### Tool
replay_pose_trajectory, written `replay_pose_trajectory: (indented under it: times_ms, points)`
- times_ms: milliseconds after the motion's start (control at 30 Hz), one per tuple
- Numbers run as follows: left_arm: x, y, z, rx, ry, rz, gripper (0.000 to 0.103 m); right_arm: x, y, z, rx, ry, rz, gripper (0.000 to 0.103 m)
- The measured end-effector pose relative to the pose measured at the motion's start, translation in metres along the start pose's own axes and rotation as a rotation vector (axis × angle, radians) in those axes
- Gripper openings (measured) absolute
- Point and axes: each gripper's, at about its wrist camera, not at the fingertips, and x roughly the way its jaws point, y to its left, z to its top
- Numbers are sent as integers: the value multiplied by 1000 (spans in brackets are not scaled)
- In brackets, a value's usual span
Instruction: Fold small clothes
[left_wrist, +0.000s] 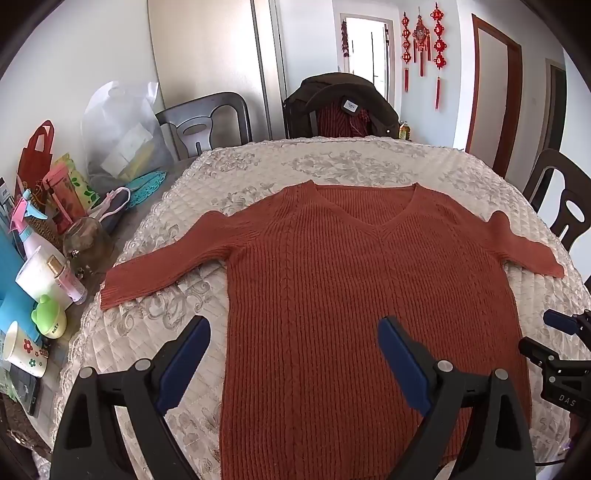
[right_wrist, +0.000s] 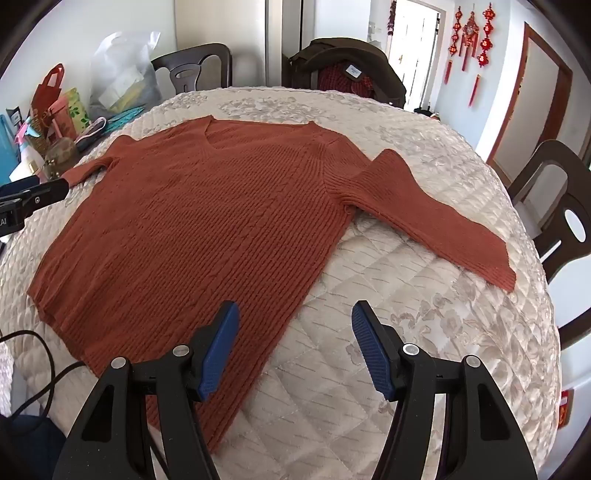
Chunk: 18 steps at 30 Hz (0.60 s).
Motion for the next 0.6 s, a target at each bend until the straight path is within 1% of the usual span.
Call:
replay_pose_trajectory:
  times_ms: [167,467,600]
  points:
    - [0,0,0,0,-5,6,93,1,-1,0,0,2,-2,64]
    - [6,8,-4,-1,11,8,93,2,2,0,4,5,4,64]
    - [11,4,-3,1,19,12,93,4,0,2,4,6,7,64]
